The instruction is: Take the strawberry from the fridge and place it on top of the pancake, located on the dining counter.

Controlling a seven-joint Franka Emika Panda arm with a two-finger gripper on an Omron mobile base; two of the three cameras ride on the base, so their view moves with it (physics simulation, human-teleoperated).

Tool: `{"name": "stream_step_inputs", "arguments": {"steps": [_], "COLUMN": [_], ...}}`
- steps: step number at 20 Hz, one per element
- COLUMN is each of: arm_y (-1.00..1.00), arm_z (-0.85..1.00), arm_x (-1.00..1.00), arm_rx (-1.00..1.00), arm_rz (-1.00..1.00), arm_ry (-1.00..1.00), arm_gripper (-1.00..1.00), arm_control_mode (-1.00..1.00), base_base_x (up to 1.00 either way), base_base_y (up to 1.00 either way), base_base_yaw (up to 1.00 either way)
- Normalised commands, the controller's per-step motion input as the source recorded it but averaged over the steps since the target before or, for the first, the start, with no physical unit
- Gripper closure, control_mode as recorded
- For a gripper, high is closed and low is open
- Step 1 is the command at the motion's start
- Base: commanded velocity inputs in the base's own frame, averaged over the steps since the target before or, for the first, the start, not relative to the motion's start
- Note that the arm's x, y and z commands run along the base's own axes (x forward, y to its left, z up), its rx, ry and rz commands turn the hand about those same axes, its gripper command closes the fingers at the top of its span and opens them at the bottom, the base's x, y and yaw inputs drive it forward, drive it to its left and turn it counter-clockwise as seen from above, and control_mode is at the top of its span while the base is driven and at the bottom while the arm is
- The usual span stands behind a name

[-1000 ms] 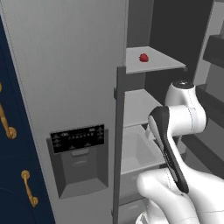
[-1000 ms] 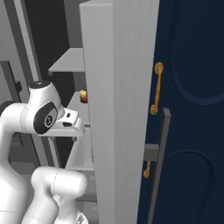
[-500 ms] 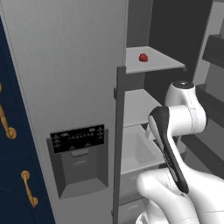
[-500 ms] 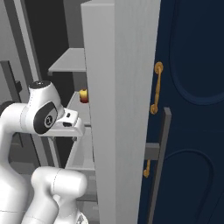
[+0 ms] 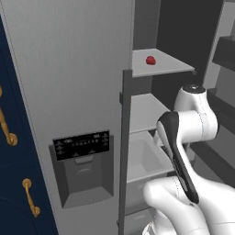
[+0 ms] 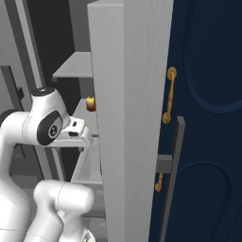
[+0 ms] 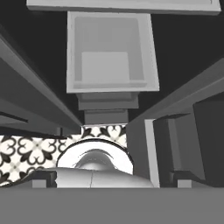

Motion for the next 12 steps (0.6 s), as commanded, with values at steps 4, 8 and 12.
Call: {"name": "stream_step_inputs", "arguments": {"steps": [4, 8, 12], "arm_y": [-0.20, -0.24, 0.04], "arm_z": [0.19, 0.43, 0.92], "arm_x": [0.16, 0.17, 0.25], "arm_rx": [0.00, 0.03, 0.01], "arm_rz": [0.18, 0.12, 0.00], "arm_ry": [-0.28, -0.29, -0.27], "arm_gripper": [-1.00, -1.00, -1.00], "arm_control_mode": [-1.00, -1.00, -1.00], "base_base_x": [0.00, 0.00, 0.00], "base_base_y": [0.00, 0.00, 0.00], "base_base_yaw": [0.00, 0.00, 0.00]}}
